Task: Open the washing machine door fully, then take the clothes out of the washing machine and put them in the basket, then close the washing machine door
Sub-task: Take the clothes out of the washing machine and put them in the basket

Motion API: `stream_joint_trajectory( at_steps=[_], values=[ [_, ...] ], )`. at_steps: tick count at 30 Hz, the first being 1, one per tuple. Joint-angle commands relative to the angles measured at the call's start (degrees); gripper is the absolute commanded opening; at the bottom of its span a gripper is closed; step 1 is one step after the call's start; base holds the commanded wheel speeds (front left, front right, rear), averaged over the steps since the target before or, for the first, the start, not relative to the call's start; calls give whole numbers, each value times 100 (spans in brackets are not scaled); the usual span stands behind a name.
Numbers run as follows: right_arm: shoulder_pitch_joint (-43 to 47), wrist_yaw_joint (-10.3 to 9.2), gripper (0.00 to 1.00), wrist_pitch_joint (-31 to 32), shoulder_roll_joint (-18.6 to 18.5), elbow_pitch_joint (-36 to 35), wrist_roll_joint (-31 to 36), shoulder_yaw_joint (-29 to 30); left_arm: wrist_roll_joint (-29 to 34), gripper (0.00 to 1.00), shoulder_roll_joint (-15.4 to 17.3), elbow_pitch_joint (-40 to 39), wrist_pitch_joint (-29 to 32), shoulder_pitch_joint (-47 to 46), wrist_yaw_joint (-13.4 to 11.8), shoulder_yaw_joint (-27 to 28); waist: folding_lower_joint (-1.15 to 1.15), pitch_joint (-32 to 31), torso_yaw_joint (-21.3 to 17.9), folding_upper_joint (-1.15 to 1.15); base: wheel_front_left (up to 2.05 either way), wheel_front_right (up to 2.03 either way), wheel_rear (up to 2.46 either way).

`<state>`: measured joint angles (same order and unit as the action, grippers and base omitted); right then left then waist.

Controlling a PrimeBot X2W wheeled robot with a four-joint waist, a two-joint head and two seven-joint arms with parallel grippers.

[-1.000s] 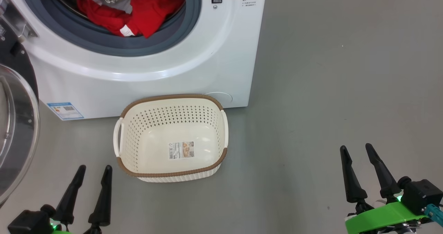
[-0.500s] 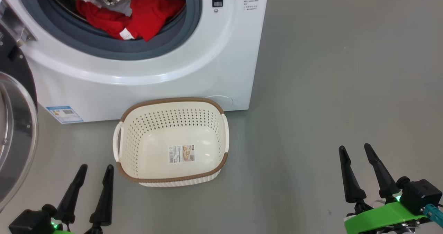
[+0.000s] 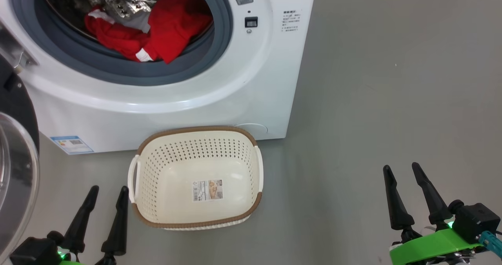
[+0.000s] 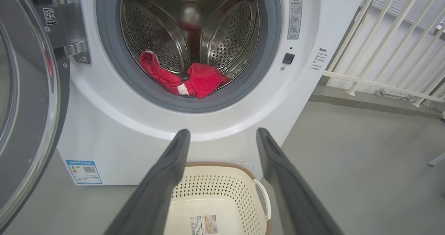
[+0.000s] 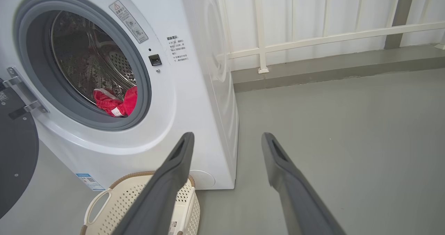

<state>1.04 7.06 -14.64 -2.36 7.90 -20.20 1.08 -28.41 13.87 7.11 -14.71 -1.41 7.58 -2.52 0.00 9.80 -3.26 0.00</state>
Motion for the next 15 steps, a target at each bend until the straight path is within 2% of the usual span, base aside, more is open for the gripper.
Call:
stream_joint_trajectory(
  at_steps=[1, 6, 15],
  values=[
    [-129, 43, 100, -36, -52, -135, -37, -154, -3, 100, 171, -145, -29, -193, -9, 188, 0, 7, 4, 0, 90, -90, 0],
    [-143, 43, 100, -36, -52, -133, -39, -170, -56, 100, 191, -102, -29, -212, -9, 125, 0, 29, 12, 0, 61, -61, 0],
    [-178, 43, 100, -36, -52, -134, -40, -174, -34, 100, 241, -33, -29, -274, -9, 82, 0, 93, 29, 0, 3, -3, 0]
  ],
)
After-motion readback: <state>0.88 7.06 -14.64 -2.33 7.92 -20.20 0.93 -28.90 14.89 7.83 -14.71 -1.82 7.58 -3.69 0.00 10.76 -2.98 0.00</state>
